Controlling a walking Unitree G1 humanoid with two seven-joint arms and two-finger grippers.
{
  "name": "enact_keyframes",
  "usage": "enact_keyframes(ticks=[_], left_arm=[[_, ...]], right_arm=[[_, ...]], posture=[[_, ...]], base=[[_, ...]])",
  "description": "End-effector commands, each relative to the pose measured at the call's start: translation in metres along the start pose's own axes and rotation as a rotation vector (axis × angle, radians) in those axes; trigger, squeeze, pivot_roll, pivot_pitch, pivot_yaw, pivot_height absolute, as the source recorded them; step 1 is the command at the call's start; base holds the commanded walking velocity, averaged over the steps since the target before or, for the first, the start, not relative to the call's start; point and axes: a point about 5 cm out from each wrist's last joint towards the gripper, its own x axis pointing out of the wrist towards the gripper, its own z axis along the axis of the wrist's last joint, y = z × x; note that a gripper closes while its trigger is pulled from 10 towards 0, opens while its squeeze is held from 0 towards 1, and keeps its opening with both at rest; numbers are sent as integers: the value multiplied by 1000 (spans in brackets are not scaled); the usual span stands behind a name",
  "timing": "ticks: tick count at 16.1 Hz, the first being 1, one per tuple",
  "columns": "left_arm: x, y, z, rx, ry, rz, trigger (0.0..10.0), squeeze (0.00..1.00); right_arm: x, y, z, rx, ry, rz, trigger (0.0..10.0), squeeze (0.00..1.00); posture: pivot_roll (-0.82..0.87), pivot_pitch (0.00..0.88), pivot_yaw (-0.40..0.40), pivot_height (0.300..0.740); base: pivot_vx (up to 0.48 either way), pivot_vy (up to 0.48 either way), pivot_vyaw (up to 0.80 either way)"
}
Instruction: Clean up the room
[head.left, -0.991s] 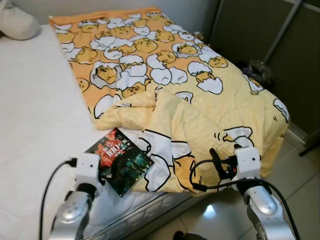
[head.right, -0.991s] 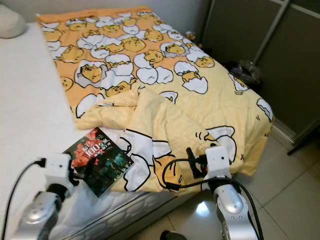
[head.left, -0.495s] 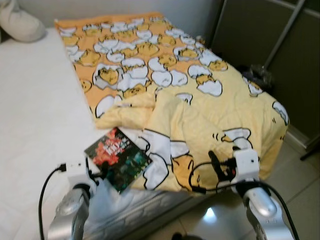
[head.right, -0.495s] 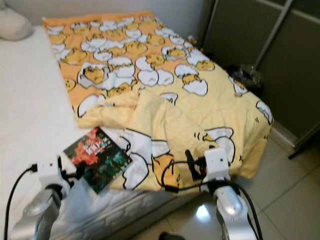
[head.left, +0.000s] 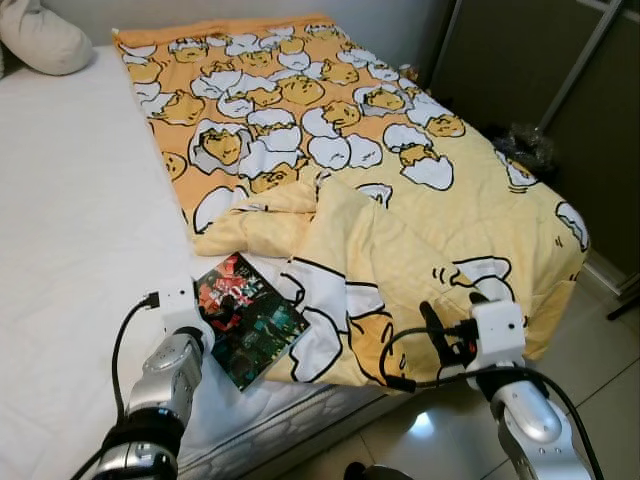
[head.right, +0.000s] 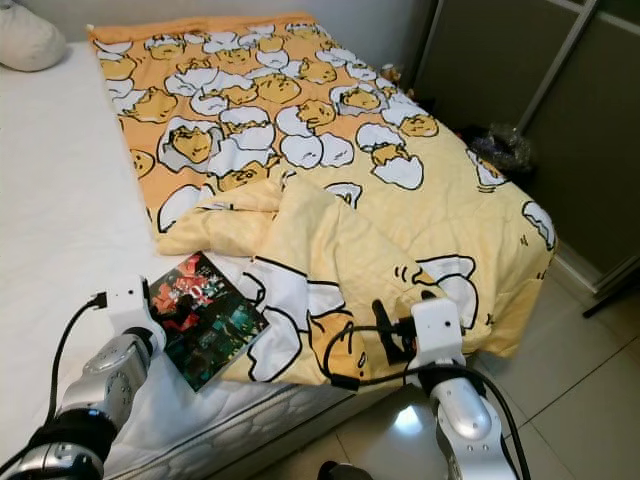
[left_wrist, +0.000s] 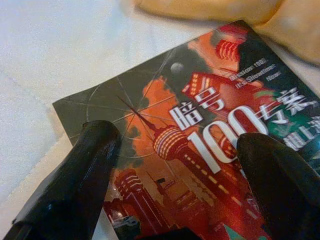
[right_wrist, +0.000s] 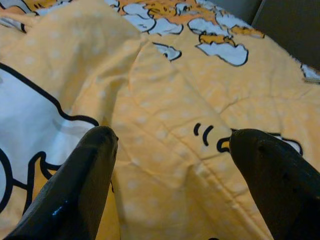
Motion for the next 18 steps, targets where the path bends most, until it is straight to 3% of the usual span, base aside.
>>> enact_keyframes(ticks=[1, 4, 7, 9, 12, 13, 14, 15, 16, 17, 18], left_arm=[[0, 8, -9, 11, 49, 45, 10000, 0], [-1, 13, -7, 62, 9, 67, 10000, 0], [-9, 30, -9, 92, -18, 125, 10000, 0], [-14, 34, -21, 47, 8, 136, 10000, 0], [-16, 26, -28, -19, 12, 133, 10000, 0], [-18, 27, -17, 19, -57, 124, 10000, 0], [-24, 29, 4, 172, -190, 89, 10000, 0], [-25, 28, 7, 196, -207, 82, 10000, 0], [-31, 25, 22, 337, -315, 38, 10000, 0], [-34, 23, 26, 384, -345, 12, 10000, 0], [-34, 22, 22, 346, -319, 8, 10000, 0]], right_arm=[[-1, 1, 2, -1, 2, -9, 10000, 0], [-1, 0, 1, 7, 5, -26, 10000, 0], [0, 0, 1, 8, 6, -22, 10000, 0], [3, 0, 1, 6, 6, -16, 10000, 0], [3, -1, 1, -11, 12, 4, 10000, 0], [3, -3, 2, -15, 12, 3, 10000, 0], [4, -5, 2, -18, 11, 1, 10000, 0], [4, -5, 2, -18, 12, 1, 10000, 0], [6, -4, 2, -19, 10, 2, 10000, 0], [7, -3, 2, -17, 7, 6, 10000, 0], [8, 0, 3, -10, 0, 14, 10000, 0]], posture=[[-131, 87, -5, 740], [-129, 85, 3, 740], [-110, 82, 1, 740], [-102, 78, -11, 740], [-100, 67, -28, 740], [-100, 62, -30, 740], [-96, 57, -29, 740], [-94, 56, -29, 740], [-85, 46, -28, 740], [-80, 37, -27, 740], [-80, 25, -29, 740]], base=[[0, 0, 0], [0, 0, 0], [0, 0, 0], [0, 0, 0], [0, 0, 0], [0, 0, 0], [0, 0, 0], [0, 0, 0], [0, 0, 0], [0, 0, 0], [0, 0, 0]])
